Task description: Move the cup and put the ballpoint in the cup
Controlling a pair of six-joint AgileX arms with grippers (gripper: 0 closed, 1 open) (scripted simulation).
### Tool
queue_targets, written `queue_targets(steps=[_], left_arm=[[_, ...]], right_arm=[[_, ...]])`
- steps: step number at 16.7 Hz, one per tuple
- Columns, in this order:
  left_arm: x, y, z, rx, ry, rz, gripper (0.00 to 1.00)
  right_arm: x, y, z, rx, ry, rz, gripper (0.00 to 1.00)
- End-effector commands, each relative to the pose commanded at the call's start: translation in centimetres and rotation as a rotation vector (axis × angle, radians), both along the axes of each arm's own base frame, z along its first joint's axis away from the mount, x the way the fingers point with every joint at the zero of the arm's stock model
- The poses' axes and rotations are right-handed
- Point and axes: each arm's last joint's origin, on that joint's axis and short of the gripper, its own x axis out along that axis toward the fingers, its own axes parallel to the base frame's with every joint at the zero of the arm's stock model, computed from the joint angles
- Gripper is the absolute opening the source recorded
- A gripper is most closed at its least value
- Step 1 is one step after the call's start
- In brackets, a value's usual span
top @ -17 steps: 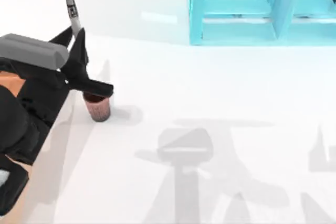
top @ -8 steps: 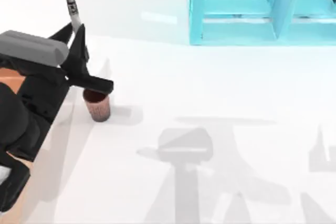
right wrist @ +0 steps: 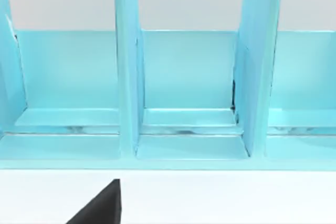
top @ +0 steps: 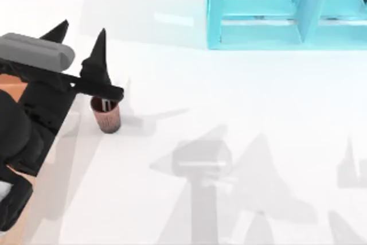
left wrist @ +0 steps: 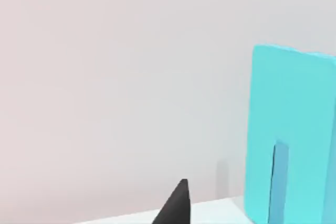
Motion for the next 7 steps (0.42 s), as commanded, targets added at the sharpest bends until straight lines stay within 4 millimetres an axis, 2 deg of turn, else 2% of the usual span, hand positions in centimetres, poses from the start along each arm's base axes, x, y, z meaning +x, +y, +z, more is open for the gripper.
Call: queue_targets(steps=[1,2,7], left_arm=[[0.0,0.0,0.0,0.0,0.0,0.0,0.98],[0.0,0.0,0.0,0.0,0.0,0.0,1.0],[0.0,0.0,0.0,0.0,0.0,0.0,1.0]], right_arm=[[0.0,0.0,0.0,0.0,0.0,0.0,1.0],[0.0,0.0,0.0,0.0,0.0,0.0,1.0],[0.0,0.0,0.0,0.0,0.0,0.0,1.0]])
